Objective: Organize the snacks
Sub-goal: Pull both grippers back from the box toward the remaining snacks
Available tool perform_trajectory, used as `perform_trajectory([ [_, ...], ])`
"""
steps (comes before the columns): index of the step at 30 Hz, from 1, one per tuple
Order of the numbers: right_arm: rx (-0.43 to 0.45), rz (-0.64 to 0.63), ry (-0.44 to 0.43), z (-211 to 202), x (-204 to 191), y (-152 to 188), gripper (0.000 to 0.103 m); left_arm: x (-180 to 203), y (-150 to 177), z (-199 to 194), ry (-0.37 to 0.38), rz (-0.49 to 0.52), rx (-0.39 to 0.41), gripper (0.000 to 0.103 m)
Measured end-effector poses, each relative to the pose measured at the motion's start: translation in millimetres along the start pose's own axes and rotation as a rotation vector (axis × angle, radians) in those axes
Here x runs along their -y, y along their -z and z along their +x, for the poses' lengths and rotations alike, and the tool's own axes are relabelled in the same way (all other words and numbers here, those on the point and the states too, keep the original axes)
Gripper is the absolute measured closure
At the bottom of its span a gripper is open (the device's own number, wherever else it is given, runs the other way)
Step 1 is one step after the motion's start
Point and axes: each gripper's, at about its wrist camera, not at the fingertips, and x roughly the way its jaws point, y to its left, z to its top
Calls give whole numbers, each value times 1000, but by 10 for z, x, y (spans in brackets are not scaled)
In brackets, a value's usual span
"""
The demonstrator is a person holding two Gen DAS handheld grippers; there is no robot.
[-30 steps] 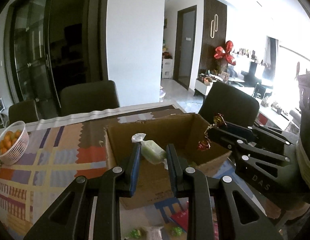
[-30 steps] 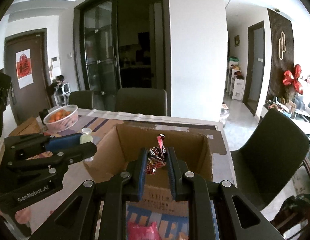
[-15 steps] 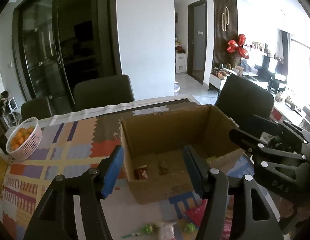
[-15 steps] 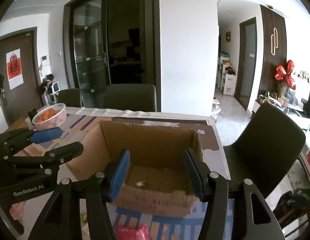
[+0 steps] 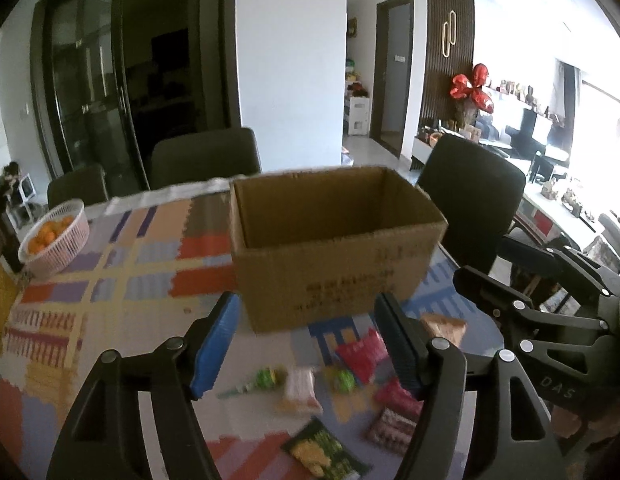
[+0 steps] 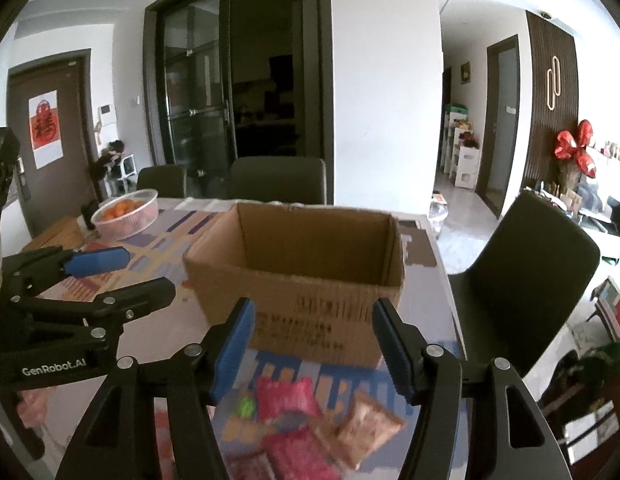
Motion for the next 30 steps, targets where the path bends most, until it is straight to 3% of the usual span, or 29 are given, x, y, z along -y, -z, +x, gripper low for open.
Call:
perform_trajectory([
  [17,-167,-39,-62,-151,-199,908,41,131,875,82,-39,-28,-171,33],
  [30,-289,-80,-123,19,-264,1381,41,142,1190,342,-39,-45,-292,33],
])
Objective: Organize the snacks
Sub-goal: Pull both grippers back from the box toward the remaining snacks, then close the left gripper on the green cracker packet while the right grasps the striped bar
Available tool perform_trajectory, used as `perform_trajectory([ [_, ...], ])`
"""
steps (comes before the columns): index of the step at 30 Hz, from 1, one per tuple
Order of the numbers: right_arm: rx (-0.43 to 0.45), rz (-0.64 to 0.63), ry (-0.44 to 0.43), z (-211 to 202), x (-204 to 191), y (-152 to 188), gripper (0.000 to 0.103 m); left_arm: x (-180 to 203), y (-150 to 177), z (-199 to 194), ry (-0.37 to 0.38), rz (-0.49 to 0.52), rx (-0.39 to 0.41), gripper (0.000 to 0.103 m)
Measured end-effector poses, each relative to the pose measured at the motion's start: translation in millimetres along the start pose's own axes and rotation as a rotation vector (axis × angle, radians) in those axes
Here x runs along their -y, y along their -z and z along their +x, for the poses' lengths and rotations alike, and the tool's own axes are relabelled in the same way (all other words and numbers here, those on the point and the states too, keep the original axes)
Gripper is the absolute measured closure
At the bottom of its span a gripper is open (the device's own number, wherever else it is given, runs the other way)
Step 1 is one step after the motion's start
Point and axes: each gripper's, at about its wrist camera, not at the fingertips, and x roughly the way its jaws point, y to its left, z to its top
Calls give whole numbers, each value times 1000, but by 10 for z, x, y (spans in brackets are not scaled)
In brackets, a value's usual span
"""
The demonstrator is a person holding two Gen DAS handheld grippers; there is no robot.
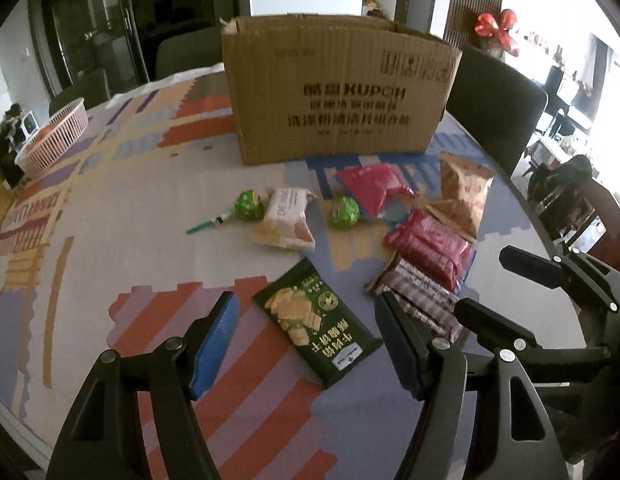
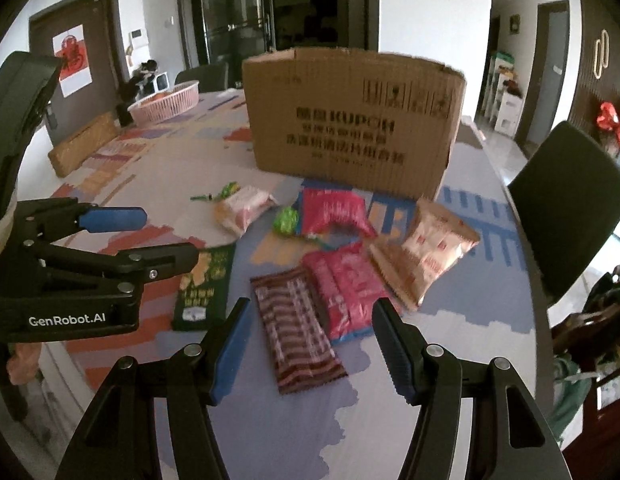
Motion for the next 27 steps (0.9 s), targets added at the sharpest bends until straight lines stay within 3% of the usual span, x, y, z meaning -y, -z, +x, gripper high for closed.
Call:
perform_trajectory([
  [27,-102,32,-48,325,73,85,41,-66,13,427,39,-66,-95,31],
])
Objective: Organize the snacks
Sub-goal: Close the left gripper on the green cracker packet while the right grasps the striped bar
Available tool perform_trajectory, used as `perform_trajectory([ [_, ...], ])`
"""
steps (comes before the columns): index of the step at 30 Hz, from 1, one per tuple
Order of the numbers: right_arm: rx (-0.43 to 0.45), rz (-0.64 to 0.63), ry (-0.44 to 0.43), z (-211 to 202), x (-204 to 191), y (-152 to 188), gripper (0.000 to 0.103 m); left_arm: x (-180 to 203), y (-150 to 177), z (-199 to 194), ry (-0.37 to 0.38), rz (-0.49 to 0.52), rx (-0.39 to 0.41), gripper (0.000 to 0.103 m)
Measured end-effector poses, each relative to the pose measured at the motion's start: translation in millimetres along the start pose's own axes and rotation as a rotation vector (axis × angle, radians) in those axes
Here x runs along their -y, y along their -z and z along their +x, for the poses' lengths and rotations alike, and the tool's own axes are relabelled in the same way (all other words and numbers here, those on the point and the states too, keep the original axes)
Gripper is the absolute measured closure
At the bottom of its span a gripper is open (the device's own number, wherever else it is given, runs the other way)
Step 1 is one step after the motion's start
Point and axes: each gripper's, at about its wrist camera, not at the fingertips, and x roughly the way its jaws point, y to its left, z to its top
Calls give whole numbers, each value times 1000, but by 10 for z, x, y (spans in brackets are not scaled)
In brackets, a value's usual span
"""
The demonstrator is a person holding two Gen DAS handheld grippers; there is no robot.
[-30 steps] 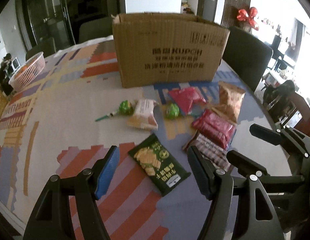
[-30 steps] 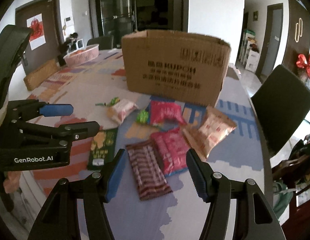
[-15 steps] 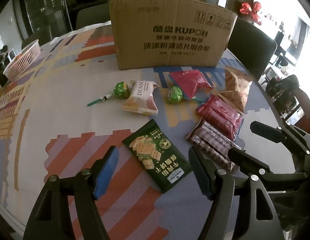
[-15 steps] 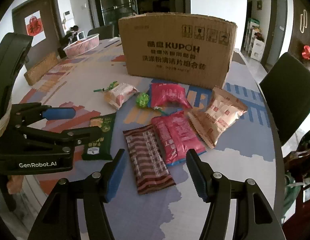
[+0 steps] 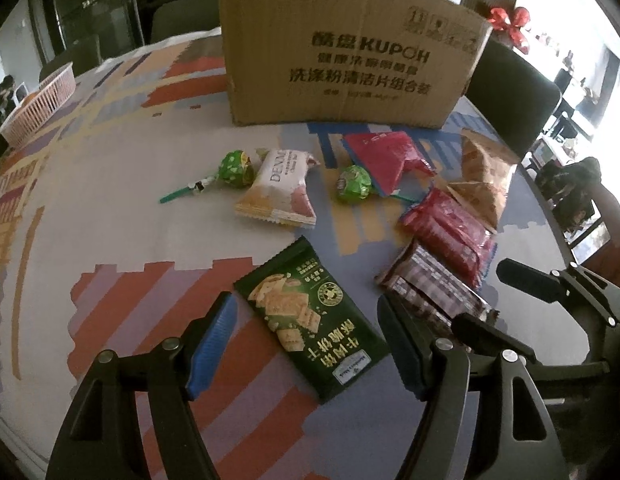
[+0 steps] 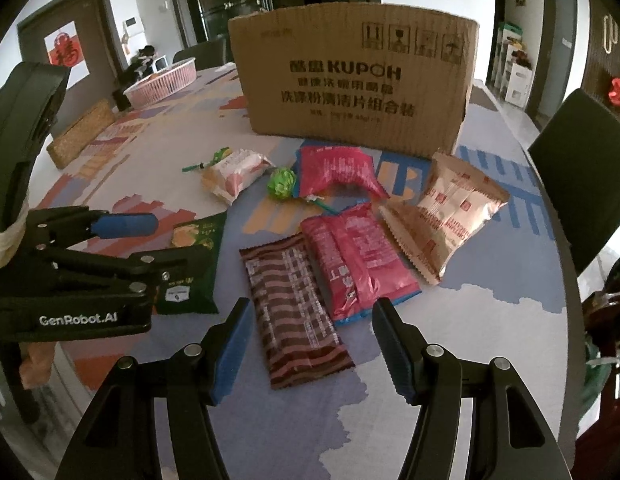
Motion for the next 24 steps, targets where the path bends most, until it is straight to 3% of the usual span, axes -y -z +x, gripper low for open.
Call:
perform_trajectory([
  [12,-38,-15,-45,162,-53,-59,41,-50,-3,164,-29,-44,-54,31],
  [17,-45,-50,-34,233,-110,-117,41,-123,58,107,-18,-51,-47,41],
  [24,-52,-122,-27,319,-272,-157,41,-166,109,62,1,-48,-35,44],
])
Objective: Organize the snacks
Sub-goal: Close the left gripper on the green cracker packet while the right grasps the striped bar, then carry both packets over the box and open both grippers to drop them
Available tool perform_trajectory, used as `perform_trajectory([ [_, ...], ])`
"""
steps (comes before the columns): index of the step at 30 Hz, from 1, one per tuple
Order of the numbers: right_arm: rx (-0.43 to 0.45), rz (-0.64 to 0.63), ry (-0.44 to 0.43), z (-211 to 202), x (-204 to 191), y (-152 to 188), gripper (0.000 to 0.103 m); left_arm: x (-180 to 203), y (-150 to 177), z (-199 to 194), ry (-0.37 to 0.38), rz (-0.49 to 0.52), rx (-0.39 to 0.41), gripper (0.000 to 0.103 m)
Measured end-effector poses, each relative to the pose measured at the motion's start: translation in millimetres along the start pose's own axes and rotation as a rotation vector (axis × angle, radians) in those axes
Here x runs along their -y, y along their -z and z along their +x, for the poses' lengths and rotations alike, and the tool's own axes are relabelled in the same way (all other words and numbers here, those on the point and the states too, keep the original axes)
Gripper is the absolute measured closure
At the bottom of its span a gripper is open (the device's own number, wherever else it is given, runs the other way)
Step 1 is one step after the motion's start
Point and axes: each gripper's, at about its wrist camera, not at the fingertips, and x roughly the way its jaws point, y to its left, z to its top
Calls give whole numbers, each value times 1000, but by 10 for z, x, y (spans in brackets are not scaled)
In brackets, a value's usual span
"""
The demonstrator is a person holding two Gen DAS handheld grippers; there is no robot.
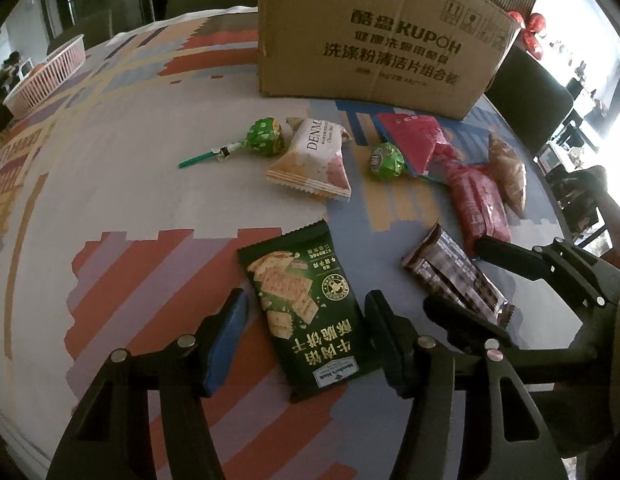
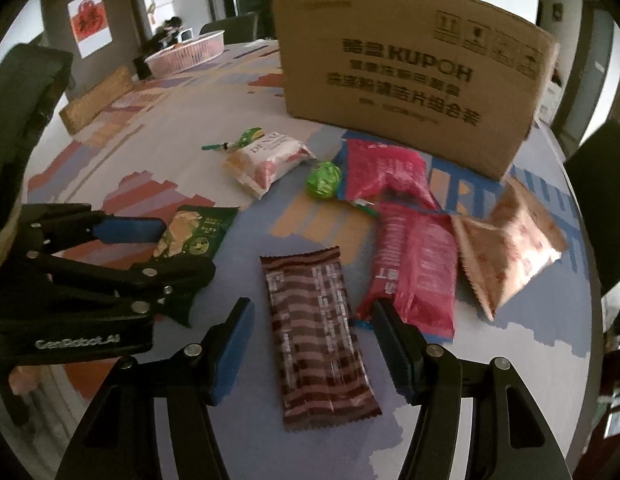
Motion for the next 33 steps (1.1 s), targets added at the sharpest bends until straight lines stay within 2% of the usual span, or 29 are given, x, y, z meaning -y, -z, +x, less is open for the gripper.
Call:
perform_trajectory([
  [3,-2,-13,-4,30,-31,-18,41,36,19,5,-24,28,11,44],
  [6,0,-45,16,56,-82,-8,42,30,48,-12,-51,42,28,57],
  [7,-3,-62,38,63,-115,-5,47,13,54,-21,-49,39,32,59],
  [8,2,-68,37,50,-123,9,57,-5,57,-26,-40,35,34,60],
  [9,0,-58,17,46,-118,8,59,-20,57,-30,-33,34,35,60],
  [14,5,-24,26,33,-126,-7,66,-88,62,-53,5,13,32,61],
  [18,33,28,6,-39,-95,-16,66,-94,73,-112,27,0,41,61],
  [29,104,80,11,-281,-79,-138,66,-71,-85,-544,29,17,169,61],
  [33,154,94,17,-416,-64,-242,66,-44,-200,-687,35,18,211,61],
])
